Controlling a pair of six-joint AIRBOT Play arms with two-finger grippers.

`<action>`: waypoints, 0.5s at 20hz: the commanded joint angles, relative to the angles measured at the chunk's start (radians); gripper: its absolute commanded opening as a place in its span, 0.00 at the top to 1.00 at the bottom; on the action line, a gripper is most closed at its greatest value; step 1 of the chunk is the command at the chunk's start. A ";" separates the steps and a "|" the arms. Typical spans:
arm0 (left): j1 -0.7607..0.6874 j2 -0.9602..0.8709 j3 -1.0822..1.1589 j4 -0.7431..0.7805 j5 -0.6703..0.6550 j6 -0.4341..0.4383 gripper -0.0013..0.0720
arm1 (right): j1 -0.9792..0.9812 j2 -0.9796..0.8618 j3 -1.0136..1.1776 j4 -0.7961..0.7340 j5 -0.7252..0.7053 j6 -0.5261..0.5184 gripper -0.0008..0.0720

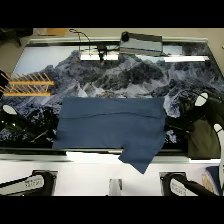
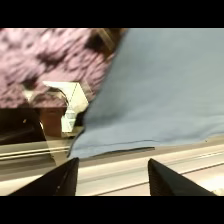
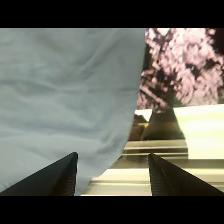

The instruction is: Fold the shirts.

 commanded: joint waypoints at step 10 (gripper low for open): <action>0.002 0.017 -0.106 0.000 0.119 0.027 0.26 | -0.002 0.037 -0.032 0.050 -0.006 -0.014 0.41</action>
